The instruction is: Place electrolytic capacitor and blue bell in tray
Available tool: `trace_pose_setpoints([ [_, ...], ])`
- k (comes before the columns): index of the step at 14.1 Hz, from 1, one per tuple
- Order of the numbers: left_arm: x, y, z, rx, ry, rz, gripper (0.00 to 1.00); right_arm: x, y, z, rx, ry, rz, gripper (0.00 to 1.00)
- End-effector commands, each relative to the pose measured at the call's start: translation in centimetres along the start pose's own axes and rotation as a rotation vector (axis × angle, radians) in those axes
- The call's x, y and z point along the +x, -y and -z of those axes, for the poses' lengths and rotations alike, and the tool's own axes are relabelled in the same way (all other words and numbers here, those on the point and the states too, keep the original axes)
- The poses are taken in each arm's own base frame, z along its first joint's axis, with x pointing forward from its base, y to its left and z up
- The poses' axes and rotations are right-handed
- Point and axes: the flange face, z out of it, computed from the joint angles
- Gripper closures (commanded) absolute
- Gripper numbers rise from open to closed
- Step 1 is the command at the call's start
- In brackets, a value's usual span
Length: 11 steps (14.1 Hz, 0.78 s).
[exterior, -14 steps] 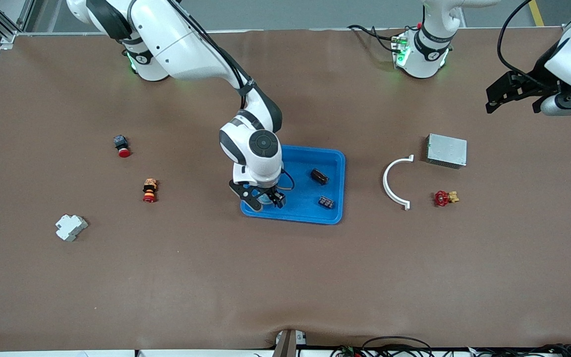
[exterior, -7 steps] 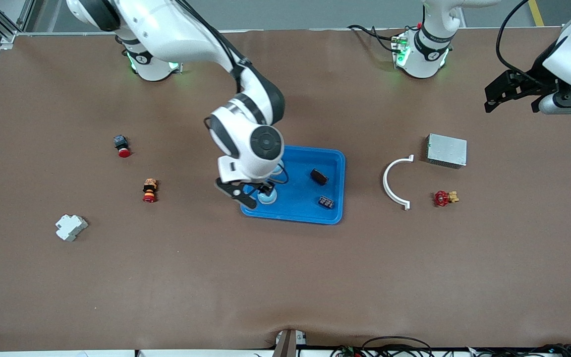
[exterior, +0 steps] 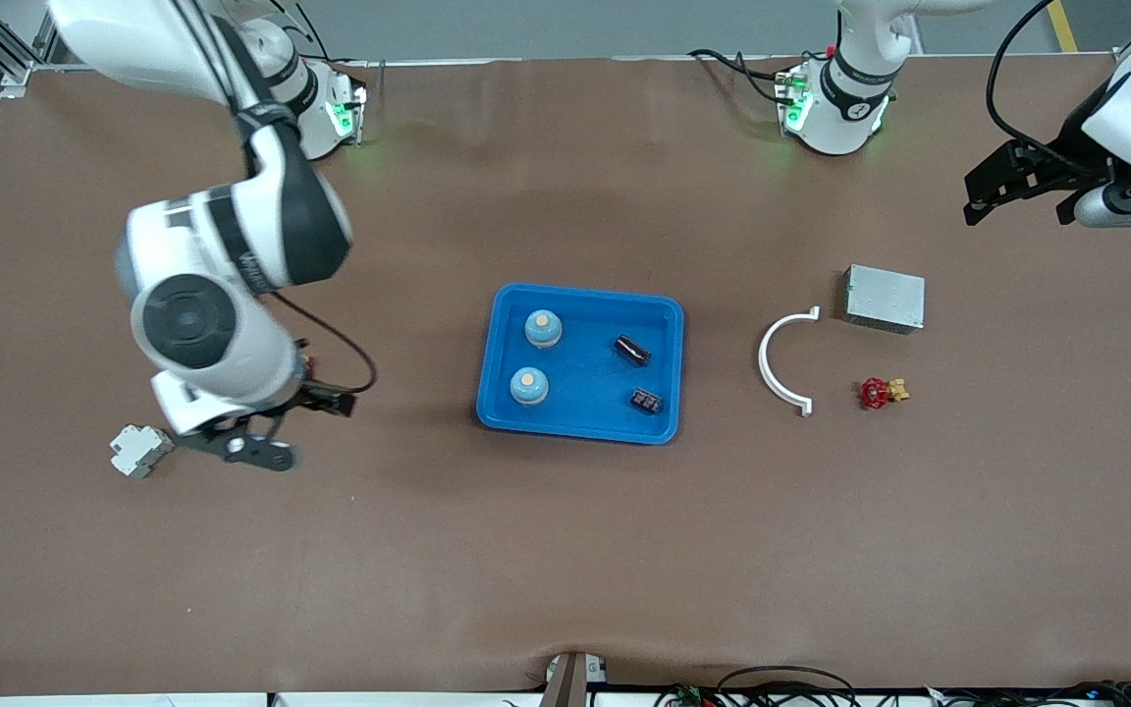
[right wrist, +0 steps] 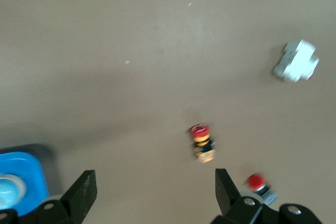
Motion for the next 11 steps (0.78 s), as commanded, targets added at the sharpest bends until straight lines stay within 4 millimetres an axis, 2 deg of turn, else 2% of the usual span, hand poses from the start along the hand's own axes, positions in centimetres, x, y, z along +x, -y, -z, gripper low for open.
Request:
trace_pose_setpoints([
  [1,0.0,0.2,0.2,0.018,-0.013,-0.021,0.00,1.4,-5.0,0.5,0.009,-0.002,0.115,0.00],
  [5,-0.1,0.2,0.3,0.016,-0.014,-0.021,0.00,2.2,-10.5,2.8,0.032,-0.032,0.155,0.00],
  [8,-0.3,0.3,0.3,0.015,-0.006,-0.018,0.00,1.9,-15.5,5.9,0.062,-0.072,0.099,0.00],
  [10,-0.4,0.3,0.2,0.018,0.003,-0.018,0.00,1.1,-17.1,6.9,0.056,-0.051,0.109,0.00],
  [11,-0.4,0.1,0.2,0.018,0.003,-0.021,0.00,0.6,-18.5,7.5,0.055,-0.040,0.124,0.00],
])
